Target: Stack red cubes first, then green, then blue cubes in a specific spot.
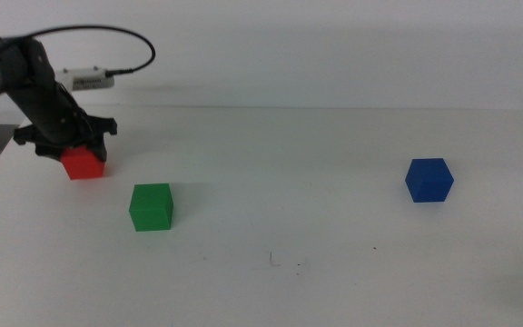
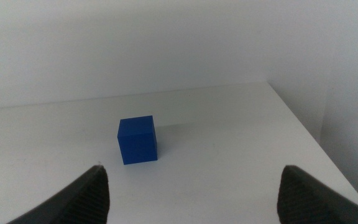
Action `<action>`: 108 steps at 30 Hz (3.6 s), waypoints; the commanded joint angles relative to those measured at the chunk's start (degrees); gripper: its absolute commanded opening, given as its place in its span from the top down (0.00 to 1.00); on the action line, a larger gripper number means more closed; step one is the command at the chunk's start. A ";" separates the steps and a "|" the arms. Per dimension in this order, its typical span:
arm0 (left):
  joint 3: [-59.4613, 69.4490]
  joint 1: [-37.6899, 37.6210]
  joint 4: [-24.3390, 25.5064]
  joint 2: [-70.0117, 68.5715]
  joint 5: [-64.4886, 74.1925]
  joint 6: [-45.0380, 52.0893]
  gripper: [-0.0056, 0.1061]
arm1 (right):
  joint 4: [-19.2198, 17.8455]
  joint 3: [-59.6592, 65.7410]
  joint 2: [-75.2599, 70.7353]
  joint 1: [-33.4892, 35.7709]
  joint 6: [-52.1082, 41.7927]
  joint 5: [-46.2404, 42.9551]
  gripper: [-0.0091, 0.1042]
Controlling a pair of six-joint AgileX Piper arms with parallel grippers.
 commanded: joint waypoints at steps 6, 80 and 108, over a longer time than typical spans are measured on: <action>14.13 -13.13 2.65 -18.23 0.69 -14.73 0.97 | -0.34 0.23 -0.27 -0.29 -0.43 -0.51 0.14; 25.00 -15.80 0.24 -25.81 -0.24 -12.43 0.11 | -0.34 0.23 -0.27 -0.29 -0.43 -0.51 0.14; 22.81 -29.60 0.73 -23.51 1.34 -24.47 0.96 | -0.34 0.23 -0.27 -0.29 -0.43 -0.51 0.14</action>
